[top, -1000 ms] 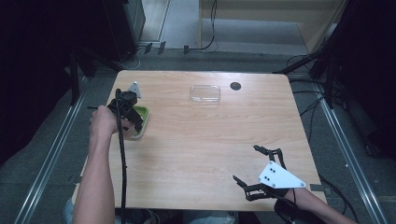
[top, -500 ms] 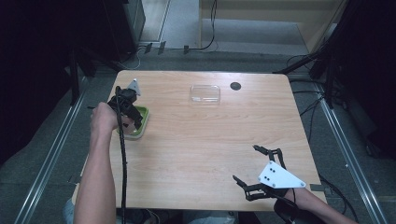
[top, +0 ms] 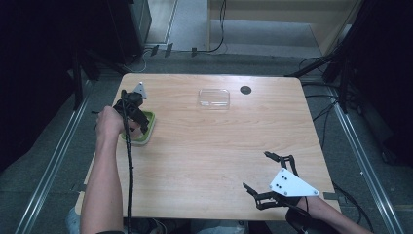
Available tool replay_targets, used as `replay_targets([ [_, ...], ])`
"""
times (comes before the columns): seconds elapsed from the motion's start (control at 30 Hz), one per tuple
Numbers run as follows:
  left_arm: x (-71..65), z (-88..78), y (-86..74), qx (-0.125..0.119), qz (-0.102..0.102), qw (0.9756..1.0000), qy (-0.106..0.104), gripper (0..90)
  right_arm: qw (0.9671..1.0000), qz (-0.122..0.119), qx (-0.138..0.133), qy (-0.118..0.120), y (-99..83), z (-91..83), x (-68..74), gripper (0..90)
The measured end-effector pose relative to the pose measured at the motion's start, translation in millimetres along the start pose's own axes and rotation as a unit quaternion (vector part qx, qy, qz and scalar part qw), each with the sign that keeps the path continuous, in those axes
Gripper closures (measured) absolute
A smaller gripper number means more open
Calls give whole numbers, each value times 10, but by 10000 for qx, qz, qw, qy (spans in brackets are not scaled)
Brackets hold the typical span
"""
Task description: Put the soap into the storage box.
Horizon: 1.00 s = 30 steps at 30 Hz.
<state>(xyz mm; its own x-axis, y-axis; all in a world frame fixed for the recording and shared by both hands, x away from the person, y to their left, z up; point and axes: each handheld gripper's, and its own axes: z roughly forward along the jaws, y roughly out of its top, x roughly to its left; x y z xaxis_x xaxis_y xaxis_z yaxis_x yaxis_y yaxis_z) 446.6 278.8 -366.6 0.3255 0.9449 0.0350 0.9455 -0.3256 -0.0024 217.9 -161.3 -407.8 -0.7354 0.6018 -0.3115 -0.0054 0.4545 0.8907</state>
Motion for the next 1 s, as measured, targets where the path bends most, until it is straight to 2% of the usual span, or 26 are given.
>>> replay_targets([
  [0.63,66,140,99,-18,-70,10000,-19,333,10000,4,7,-2,-1,2,0,0],
  [0.8,99,204,123,39,-131,9999,-8,333,10000,-8,9,11,-1,0,0,0],
  [1.0,163,251,136,-14,-248,9997,32,333,10000,1,16,10,0,2,2,0],
])
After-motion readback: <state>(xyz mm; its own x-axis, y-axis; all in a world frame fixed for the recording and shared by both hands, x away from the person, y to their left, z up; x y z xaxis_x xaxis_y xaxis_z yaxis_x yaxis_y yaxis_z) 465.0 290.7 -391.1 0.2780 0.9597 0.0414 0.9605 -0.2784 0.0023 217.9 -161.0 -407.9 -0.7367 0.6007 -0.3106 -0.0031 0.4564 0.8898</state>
